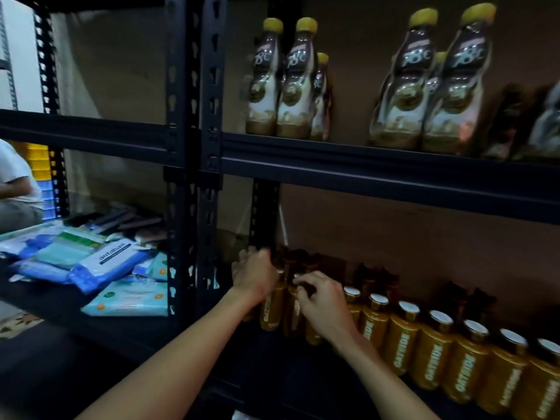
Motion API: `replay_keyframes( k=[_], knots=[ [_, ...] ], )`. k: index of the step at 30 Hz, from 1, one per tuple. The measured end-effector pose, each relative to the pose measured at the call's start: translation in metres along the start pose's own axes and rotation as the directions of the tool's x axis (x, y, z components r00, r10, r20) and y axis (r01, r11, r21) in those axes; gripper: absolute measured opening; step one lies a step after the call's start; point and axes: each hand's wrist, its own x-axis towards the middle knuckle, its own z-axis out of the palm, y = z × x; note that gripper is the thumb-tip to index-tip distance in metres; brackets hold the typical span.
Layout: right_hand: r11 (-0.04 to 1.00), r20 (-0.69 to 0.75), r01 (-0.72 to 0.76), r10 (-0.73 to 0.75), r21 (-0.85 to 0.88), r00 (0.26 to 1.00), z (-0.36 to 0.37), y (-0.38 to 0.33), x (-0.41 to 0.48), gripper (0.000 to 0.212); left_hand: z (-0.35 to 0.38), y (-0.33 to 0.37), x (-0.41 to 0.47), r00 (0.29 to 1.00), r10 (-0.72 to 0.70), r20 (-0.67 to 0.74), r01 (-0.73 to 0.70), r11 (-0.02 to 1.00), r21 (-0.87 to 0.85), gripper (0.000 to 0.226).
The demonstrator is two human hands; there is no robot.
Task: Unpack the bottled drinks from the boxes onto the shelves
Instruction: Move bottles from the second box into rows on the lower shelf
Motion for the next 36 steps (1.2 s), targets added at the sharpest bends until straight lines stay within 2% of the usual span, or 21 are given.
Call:
replay_keyframes(
  k=[1, 3, 6, 9, 11, 14, 18, 23, 26, 29, 31, 36],
  knots=[
    [1.0, 0.02, 0.007, -0.006, -0.018, 1.0, 0.004, -0.004, 0.007, 0.025, -0.006, -0.001, 0.006, 0.993, -0.09, 0.074, 0.088, 0.996, 0.033, 0.047],
    [0.997, 0.101, 0.009, -0.002, -0.072, 0.995, 0.01, -0.015, 0.022, 0.034, -0.013, -0.003, 0.02, 0.962, -0.176, 0.209, 0.143, 0.976, 0.161, 0.06],
    [0.976, 0.26, -0.039, 0.096, -0.214, 0.961, 0.017, -0.028, 0.042, 0.054, -0.012, -0.008, 0.036, 0.924, -0.201, 0.324, 0.138, 0.968, 0.207, 0.051],
    [0.934, 0.378, -0.059, 0.2, -0.353, 0.904, 0.032, -0.034, 0.058, 0.064, -0.003, -0.012, 0.043, 0.914, -0.226, 0.336, 0.176, 0.969, 0.175, 0.042],
    [0.928, 0.382, -0.09, 0.236, -0.362, 0.894, 0.037, -0.036, 0.064, 0.063, 0.0, -0.013, 0.043, 0.924, -0.225, 0.308, 0.188, 0.971, 0.145, 0.039],
    [0.938, 0.347, -0.104, 0.223, -0.33, 0.911, 0.035, -0.039, 0.068, 0.049, -0.002, -0.012, 0.046, 0.925, -0.221, 0.308, 0.178, 0.971, 0.162, 0.041],
    [0.959, 0.362, -0.084, 0.182, -0.27, 0.914, 0.03, -0.034, 0.058, 0.046, -0.013, -0.008, 0.048, 0.892, -0.169, 0.42, 0.042, 0.955, 0.295, 0.054],
    [0.99, 0.324, -0.103, 0.129, -0.097, 0.937, 0.021, -0.023, 0.024, 0.041, -0.033, 0.0, 0.034, 0.804, -0.13, 0.581, -0.084, 0.941, 0.327, 0.039],
    [0.999, 0.26, -0.049, 0.054, -0.025, 0.964, 0.02, -0.017, -0.002, 0.044, -0.035, 0.003, 0.024, 0.759, -0.09, 0.644, -0.145, 0.942, 0.303, 0.038],
    [0.995, 0.222, -0.061, 0.041, 0.082, 0.974, 0.023, -0.009, -0.023, 0.046, -0.037, 0.004, 0.017, 0.758, -0.021, 0.651, -0.22, 0.933, 0.286, 0.035],
    [0.98, 0.208, -0.089, 0.051, 0.179, 0.977, 0.024, -0.006, -0.033, 0.045, -0.038, 0.004, 0.014, 0.753, 0.007, 0.658, -0.233, 0.938, 0.256, 0.036],
    [0.945, 0.163, -0.173, 0.131, 0.277, 0.978, 0.028, -0.006, -0.044, 0.053, -0.04, 0.0, 0.01, 0.772, 0.039, 0.635, -0.24, 0.942, 0.234, 0.04]
  ],
)
